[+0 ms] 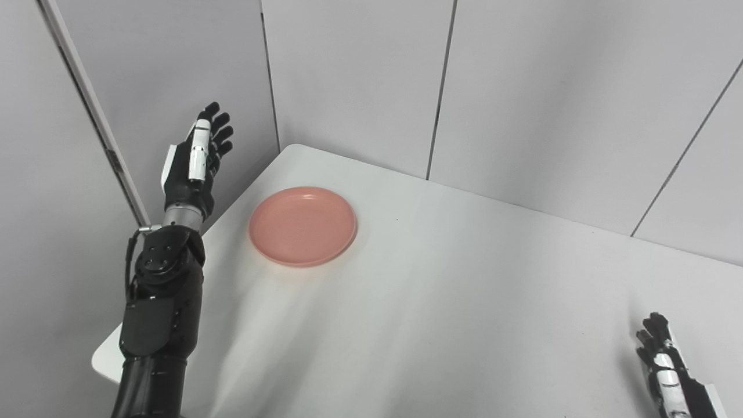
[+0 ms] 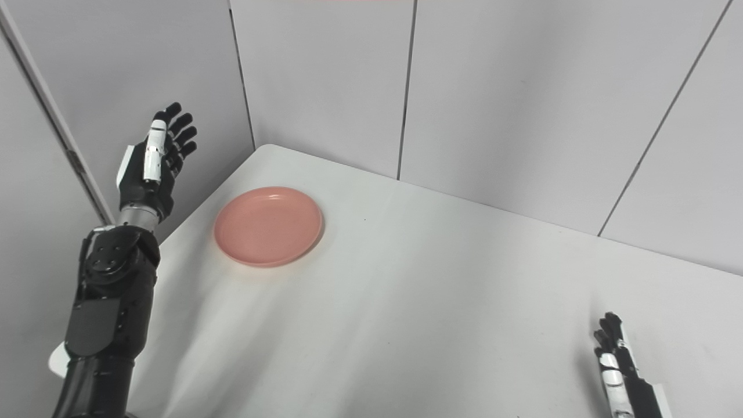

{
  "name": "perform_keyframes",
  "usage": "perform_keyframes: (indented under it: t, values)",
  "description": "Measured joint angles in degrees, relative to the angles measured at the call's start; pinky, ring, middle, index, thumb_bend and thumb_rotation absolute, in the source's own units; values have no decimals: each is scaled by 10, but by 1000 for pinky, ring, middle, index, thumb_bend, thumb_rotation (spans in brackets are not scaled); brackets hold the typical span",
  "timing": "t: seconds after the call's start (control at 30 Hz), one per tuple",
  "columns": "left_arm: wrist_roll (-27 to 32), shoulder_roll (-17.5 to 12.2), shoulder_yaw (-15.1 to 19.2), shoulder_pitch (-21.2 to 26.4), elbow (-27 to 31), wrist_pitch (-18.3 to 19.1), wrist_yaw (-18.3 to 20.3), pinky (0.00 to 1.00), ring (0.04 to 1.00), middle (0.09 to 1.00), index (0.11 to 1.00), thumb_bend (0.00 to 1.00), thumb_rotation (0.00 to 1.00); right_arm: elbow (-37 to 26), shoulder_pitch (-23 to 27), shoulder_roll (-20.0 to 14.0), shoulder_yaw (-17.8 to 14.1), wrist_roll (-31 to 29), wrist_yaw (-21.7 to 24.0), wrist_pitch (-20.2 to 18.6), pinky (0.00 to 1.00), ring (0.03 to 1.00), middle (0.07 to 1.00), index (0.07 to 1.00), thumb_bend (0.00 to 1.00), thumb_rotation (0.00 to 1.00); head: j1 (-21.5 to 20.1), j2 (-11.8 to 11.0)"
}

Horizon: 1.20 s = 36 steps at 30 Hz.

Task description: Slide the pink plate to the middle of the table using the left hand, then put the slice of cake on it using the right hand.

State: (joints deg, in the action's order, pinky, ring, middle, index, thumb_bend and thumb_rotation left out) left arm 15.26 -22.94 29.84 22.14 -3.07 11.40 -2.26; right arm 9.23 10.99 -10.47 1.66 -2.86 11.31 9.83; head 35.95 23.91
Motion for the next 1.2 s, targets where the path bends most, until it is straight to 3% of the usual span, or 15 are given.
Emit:
perform_keyframes:
  t: [0.3,0.5,1.0,1.2]
  values:
    - [1,2,-4,1,-24,-2,-10,874,891,901,886,379,1000,-3,-1,-1,0,0,0,0,1000,1000,1000,1000,267,1000,3,4]
    - [-9,2,-13,4,-71,-7,-22,864,882,883,874,360,1000,-5,-3,-2,0,0,0,0,1000,1000,1000,1000,286,1000,4,7]
    - [-2,2,-31,10,-155,-37,-16,868,872,890,881,366,1000,-14,-6,-3,0,2,1,-1,1000,1000,1000,1000,263,1000,2,11]
    - [1,2,-31,10,-170,-40,-15,904,908,913,894,380,1000,-16,-8,-3,0,3,1,-1,1000,1000,1000,1000,248,1000,1,12]
